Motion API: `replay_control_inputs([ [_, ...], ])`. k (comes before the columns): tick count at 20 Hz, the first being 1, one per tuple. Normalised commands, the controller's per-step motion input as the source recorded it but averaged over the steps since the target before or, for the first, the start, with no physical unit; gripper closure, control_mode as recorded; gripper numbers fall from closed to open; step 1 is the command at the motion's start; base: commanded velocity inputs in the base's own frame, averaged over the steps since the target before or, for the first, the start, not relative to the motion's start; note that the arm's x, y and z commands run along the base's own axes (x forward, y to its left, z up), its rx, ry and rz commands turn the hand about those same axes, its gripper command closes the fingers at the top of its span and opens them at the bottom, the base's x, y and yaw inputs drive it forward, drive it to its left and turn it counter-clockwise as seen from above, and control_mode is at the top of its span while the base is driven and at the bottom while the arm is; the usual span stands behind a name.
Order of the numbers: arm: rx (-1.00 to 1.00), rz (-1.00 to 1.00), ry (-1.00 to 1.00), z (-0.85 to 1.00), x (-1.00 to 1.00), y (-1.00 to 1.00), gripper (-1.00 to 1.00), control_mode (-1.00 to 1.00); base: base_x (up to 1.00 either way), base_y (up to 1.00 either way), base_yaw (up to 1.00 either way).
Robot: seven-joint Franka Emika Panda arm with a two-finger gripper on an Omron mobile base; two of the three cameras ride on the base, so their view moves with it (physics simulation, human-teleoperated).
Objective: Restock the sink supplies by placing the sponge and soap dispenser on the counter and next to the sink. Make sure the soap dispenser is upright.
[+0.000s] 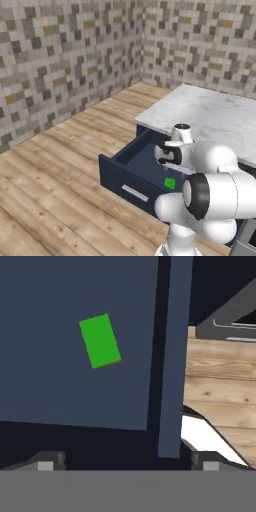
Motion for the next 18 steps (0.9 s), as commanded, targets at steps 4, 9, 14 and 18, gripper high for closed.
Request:
replay_control_inputs([
  [4,0.0,0.13,0.04,-0.42,0.55,-0.31,-1.0,-1.0,0.0,0.0,0.0],
  [9,0.0,0.17,0.0,-0.34,0.19,-0.27,-1.0,-1.0,0.0,0.0,0.0],
  [14,0.0,0.13,0.0,-0.4,0.1,0.0,-1.0,-1.0,0.0,0.0,0.0],
  [18,0.0,0.12,0.0,-0.4,0.14,0.0,-1.0,-1.0,0.0,0.0,0.0],
])
